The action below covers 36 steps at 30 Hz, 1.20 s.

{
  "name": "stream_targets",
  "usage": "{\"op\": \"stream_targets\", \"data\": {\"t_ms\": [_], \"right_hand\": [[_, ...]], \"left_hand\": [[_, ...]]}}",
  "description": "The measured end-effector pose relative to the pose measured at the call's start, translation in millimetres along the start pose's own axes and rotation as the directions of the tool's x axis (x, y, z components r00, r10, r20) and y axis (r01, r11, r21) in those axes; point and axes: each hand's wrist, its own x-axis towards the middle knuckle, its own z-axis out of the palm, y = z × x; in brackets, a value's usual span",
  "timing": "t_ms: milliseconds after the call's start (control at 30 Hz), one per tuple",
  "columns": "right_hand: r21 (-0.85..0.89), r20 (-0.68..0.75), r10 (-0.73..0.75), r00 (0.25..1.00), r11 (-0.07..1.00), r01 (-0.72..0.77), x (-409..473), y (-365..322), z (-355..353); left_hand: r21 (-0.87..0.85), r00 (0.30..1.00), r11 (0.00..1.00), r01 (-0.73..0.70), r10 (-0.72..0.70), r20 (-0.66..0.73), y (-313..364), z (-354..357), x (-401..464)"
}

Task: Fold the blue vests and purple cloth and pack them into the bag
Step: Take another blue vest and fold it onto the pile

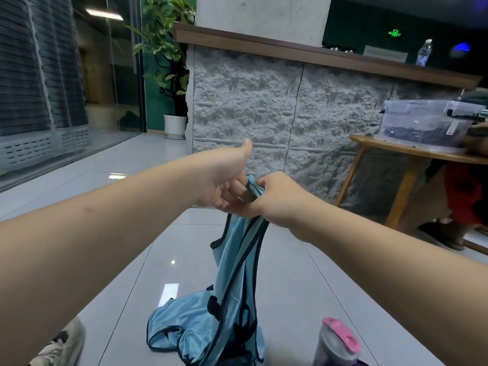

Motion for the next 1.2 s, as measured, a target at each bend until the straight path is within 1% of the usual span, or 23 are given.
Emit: {"op": "stream_targets", "data": {"t_ms": [67,200,267,333,400,433,467,533,600,700,733,833,900,967,1000,1100,1133,1200], "right_hand": [[-0.013,-0.059,-0.022,0.998,1.0,0.021,5,2,-3],[0.064,-0.031,-0.076,0.997,0.995,0.078,12,8,-23],[0.14,-0.014,-0.052,0.999,0.989,0.054,11,10,-35],[0.243,0.005,-0.042,0.999,0.969,0.04,11,11,-45],[0.321,-0.009,-0.068,0.998,0.945,0.068,14,14,-52],[0.341,-0.019,-0.088,0.996,0.936,0.089,15,16,-55],[0.357,-0.027,-0.112,0.993,0.927,0.114,16,18,-56],[0.399,-0.035,-0.153,0.988,0.904,0.154,17,19,-59],[0.445,-0.031,-0.183,0.983,0.878,0.177,16,19,-62],[0.492,-0.018,-0.213,0.977,0.849,0.194,14,18,-62],[0.504,-0.02,-0.22,0.975,0.84,0.2,14,18,-62],[0.531,-0.035,-0.236,0.971,0.819,0.218,12,16,-63],[0.551,-0.033,-0.238,0.971,0.806,0.217,11,16,-63],[0.57,-0.037,-0.233,0.972,0.794,0.212,11,16,-63],[0.577,-0.042,-0.23,0.972,0.789,0.211,11,16,-64],[0.601,-0.07,-0.215,0.974,0.771,0.213,11,19,-67],[0.604,-0.075,-0.211,0.975,0.768,0.213,11,19,-68],[0.592,-0.085,-0.201,0.976,0.777,0.212,10,19,-70]], "left_hand": [[-0.001,0.999,0.999,-0.033,0.033,-0.01,-3,0,0],[0.015,0.984,0.987,-0.159,0.16,-0.084,-17,-2,9],[-0.002,0.972,0.975,-0.222,0.221,-0.085,-30,-5,18],[0.008,0.956,0.956,-0.293,0.293,-0.019,-49,-11,28],[0.119,0.933,0.927,-0.355,0.345,0.1,-69,-14,36],[0.179,0.929,0.915,-0.363,0.34,0.146,-77,-14,39],[0.228,0.934,0.908,-0.351,0.319,0.163,-84,-13,42],[0.277,0.929,0.892,-0.357,0.31,0.2,-92,-11,44],[0.266,0.917,0.883,-0.386,0.335,0.217,-97,-8,47],[0.154,0.913,0.901,-0.405,0.388,0.129,-98,-8,50],[0.151,0.907,0.895,-0.419,0.403,0.123,-98,-8,50],[0.268,0.884,0.844,-0.465,0.422,0.203,-98,-7,51],[0.32,0.887,0.831,-0.455,0.391,0.246,-97,-5,48],[0.368,0.885,0.808,-0.461,0.387,0.259,-100,0,48],[0.361,0.887,0.812,-0.458,0.388,0.251,-101,1,49],[0.245,0.894,0.869,-0.43,0.373,0.247,-106,2,49],[0.259,0.893,0.865,-0.43,0.365,0.265,-106,3,49],[0.361,0.899,0.83,-0.426,0.343,0.272,-106,2,46]]}}
